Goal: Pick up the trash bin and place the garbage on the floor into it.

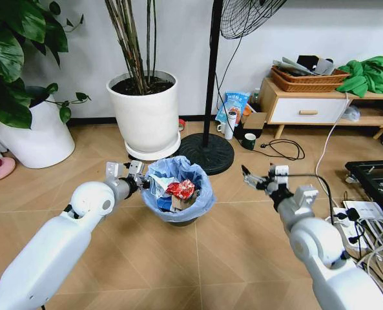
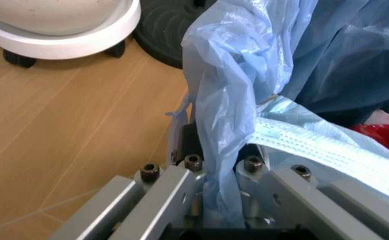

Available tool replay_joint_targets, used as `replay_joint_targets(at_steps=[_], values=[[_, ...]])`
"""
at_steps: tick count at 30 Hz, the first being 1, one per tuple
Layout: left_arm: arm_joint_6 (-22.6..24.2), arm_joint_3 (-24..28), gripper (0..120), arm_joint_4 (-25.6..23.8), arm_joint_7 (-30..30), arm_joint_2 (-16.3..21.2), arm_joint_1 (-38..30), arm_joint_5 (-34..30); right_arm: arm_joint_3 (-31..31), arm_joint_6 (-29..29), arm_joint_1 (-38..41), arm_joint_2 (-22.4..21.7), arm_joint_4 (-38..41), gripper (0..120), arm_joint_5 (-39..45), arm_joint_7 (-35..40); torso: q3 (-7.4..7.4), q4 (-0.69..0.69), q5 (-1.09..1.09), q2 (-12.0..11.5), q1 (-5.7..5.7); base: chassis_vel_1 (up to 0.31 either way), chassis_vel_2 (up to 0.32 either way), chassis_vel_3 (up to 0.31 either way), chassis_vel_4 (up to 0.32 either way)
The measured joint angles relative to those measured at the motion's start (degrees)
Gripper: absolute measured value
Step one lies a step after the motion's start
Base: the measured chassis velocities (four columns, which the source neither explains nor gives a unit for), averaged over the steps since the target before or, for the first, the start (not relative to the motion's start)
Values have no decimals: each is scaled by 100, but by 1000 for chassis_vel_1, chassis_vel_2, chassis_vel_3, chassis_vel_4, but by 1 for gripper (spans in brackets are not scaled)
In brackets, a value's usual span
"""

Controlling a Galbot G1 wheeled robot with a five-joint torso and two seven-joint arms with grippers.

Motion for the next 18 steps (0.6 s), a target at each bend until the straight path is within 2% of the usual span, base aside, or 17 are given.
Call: replay_joint_targets(at_steps=[6,18], values=[[0,-5,0,-87,-49,8,59,-10,77,73,-257,253,121,100,-250,149,0,0,1,0,0,0,0,0,0],[0,-31,0,-178,-113,90,122,-53,19,88,-381,360,196,100,-420,201,0,0,1,0,0,30,31,-36,-30]])
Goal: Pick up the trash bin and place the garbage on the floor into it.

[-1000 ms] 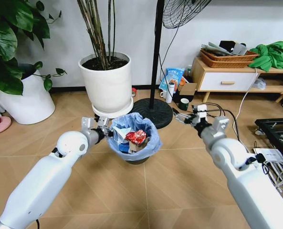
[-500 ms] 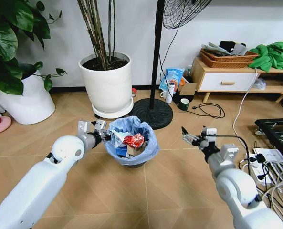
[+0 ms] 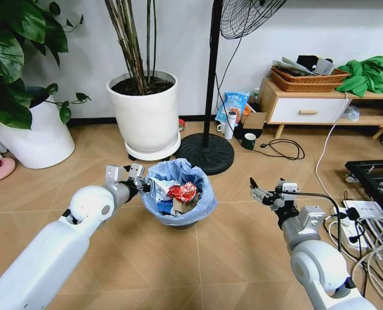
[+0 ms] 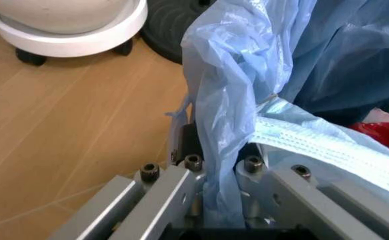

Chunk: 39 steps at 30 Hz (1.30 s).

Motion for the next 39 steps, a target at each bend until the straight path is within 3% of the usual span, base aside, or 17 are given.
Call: replay_joint_targets(at_steps=[16,39], values=[[0,-108,0,-189,-92,185,195,-69,-137,1,-156,221,65,100,-355,-8,0,-1,1,-1,0,93,99,-95,-94],[0,-156,0,-176,-119,122,255,-60,-233,17,-116,203,14,100,-472,-37,1,-1,-2,-1,0,143,143,-146,-141]])
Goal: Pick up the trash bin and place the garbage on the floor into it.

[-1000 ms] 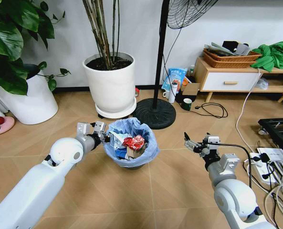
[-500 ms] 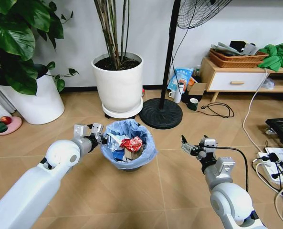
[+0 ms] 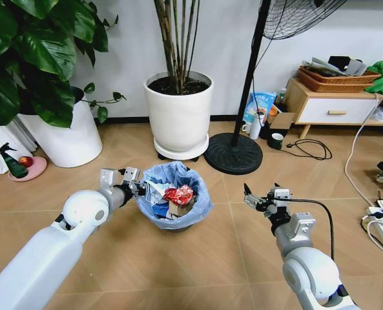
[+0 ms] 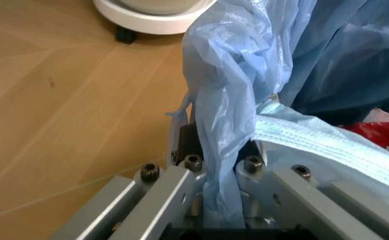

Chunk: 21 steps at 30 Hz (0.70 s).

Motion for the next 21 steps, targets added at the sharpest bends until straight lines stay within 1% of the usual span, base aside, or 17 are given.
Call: replay_joint_targets(at_steps=[4,7,8,10,11,13,14,16,18,20,21], values=[[0,5,0,20,-1,-10,-15,1,0,1,11,-1,-9,100,1,-2,0,1,4,0,0,184,174,-184,-178],[0,18,0,35,-1,-20,-22,2,-7,6,17,18,-25,100,-9,-5,0,1,0,0,0,192,180,-166,-177],[0,19,0,38,-1,-22,-23,2,-10,8,17,23,-33,100,-18,-7,0,0,4,0,0,196,187,-195,-191],[0,21,0,43,-1,-23,-23,4,-13,10,17,27,-41,100,-26,-10,0,0,4,0,0,206,177,-195,-184],[0,25,0,47,1,-23,-23,4,-19,18,17,34,-51,100,-37,-15,0,1,-4,0,0,215,179,-220,-178],[0,25,0,48,2,-23,-23,4,-25,20,19,39,-57,100,-46,-18,0,0,-2,0,0,233,179,-217,-186],[0,25,0,52,2,-21,-24,4,-31,22,22,43,-64,100,-54,-20,0,0,7,0,0,243,156,-217,-165],[0,25,0,63,4,-16,-23,5,-39,22,36,43,-78,100,-58,-25,0,2,-4,0,0,230,169,-212,-175],[0,25,0,63,8,-11,-23,5,-50,23,43,43,-86,100,-60,-28,-1,1,6,0,0,228,190,-223,-185],[0,24,0,63,9,-9,-21,5,-57,23,46,42,-89,100,-60,-30,-1,1,5,0,0,232,193,-230,-184],[0,23,0,63,9,-9,-16,5,-62,23,48,42,-90,100,-60,-30,0,2,0,0,0,223,171,-222,-176]])
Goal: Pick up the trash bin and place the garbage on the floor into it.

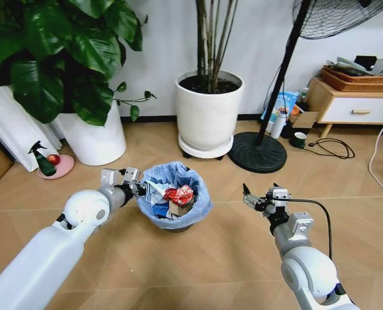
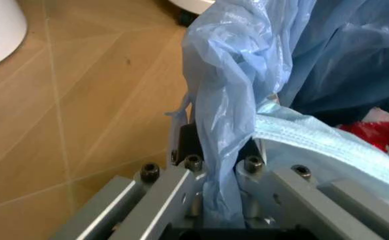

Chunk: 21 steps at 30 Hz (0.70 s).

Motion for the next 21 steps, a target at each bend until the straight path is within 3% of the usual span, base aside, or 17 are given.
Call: replay_joint_targets(at_steps=[13,21], values=[[0,-27,0,-55,-5,12,92,7,-27,110,-12,3,-39,100,-4,-74,0,-1,0,0,0,214,169,-211,-179],[0,-51,0,-89,-24,12,151,18,-20,96,-50,-18,-41,100,46,-98,0,1,3,0,0,99,99,-93,-91]])
